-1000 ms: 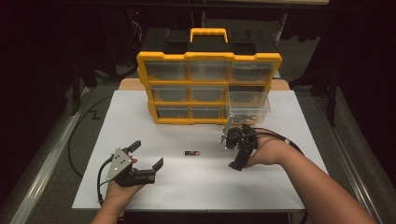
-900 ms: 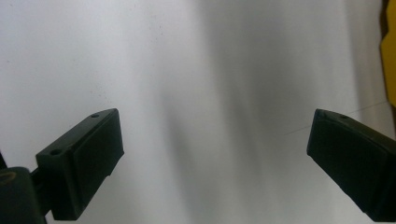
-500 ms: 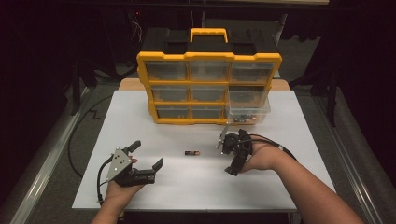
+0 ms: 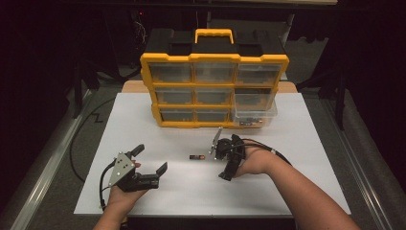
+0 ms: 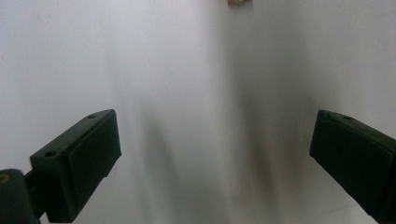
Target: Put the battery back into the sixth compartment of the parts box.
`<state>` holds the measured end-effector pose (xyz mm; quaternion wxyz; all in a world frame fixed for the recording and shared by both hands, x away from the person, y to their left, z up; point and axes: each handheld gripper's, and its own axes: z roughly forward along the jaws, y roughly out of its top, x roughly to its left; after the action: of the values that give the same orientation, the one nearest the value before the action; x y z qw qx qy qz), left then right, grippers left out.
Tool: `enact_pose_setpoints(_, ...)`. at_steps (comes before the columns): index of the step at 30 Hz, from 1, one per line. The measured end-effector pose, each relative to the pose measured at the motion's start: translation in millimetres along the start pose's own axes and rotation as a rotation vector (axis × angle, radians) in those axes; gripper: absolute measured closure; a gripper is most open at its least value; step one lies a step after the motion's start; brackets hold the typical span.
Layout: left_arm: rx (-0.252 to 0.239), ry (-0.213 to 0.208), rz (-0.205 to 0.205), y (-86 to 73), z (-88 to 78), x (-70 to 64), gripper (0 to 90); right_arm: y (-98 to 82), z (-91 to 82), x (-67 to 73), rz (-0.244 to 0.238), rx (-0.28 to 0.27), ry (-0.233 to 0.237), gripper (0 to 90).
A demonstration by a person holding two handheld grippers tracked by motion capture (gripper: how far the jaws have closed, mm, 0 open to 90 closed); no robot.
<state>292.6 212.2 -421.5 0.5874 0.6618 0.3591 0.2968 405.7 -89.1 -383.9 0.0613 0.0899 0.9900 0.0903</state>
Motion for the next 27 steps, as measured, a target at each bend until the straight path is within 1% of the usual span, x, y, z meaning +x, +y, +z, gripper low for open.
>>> enact_pose_setpoints(7,0.002,-0.002,0.000,-0.2,0.5,-0.1,0.7,16.9,5.6,-2.4,-0.025,-0.007,0.010,6.2)
enact_pose_setpoints(8,0.002,-0.002,0.001,-0.1,0.4,-0.1,0.7,19.2,7.3,-2.5,-0.024,-0.014,0.014,6.6)
enact_pose_setpoints(10,0.001,-0.003,0.000,-0.1,0.2,-0.1,0.7,23.8,9.7,-3.0,-0.030,-0.007,0.016,7.3)
enact_pose_setpoints(15,0.000,-0.003,-0.003,-0.1,0.2,0.2,0.7,34.8,16.1,-4.1,-0.048,-0.010,0.023,9.5)
enact_pose_setpoints(16,-0.001,-0.003,-0.003,-0.2,0.2,0.2,0.7,36.5,17.7,-4.5,-0.052,-0.020,0.026,10.4)
enact_pose_setpoints(19,0.000,-0.004,-0.002,-0.1,0.1,0.5,0.7,42.5,19.0,-6.3,-0.062,-0.010,0.029,12.1)
enact_pose_setpoints(21,-0.001,-0.003,-0.003,-0.1,0.1,0.6,0.7,45.9,20.4,-7.6,-0.057,-0.017,0.024,12.9)
enact_pose_setpoints(23,0.002,-0.004,0.000,-0.1,0.1,0.7,0.7,48.7,21.8,-8.9,-0.053,-0.033,0.031,14.3)
enact_pose_setpoints(24,0.003,-0.004,0.000,-0.2,0.2,0.7,0.7,50.5,21.0,-10.0,-0.057,-0.018,0.031,15.1)
enact_pose_setpoints(25,0.004,-0.005,0.001,-0.2,0.3,0.7,0.7,51.1,22.9,-10.1,-0.053,-0.039,0.027,16.4)
enact_pose_setpoints(26,0.004,-0.005,0.000,-0.2,0.3,0.6,0.7,52.4,23.0,-10.8,-0.058,-0.033,0.031,16.8)
enact_pose_setpoints(27,0.002,-0.005,-0.002,-0.2,0.3,0.5,0.7,53.3,23.9,-10.9,-0.058,-0.038,0.029,17.7)
